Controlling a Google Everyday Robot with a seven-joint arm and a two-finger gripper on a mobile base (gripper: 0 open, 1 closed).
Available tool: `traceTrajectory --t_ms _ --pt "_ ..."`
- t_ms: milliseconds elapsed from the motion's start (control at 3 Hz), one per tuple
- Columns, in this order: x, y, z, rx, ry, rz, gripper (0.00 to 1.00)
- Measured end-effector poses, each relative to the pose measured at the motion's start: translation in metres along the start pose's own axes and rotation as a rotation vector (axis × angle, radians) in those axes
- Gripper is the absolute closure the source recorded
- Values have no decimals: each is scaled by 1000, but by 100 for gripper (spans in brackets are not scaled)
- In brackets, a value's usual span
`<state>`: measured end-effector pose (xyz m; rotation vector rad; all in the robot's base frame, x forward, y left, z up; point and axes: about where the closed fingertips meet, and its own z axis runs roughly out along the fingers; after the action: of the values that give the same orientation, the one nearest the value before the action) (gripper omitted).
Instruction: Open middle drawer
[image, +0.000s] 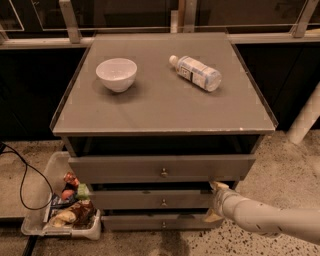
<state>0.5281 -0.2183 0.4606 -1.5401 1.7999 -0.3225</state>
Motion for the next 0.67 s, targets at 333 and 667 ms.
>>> traceTrajectory --t_ms 333,667 --pt "0 0 0 0 0 0 0" --pt "7 9 9 -2 -7 -5 0"
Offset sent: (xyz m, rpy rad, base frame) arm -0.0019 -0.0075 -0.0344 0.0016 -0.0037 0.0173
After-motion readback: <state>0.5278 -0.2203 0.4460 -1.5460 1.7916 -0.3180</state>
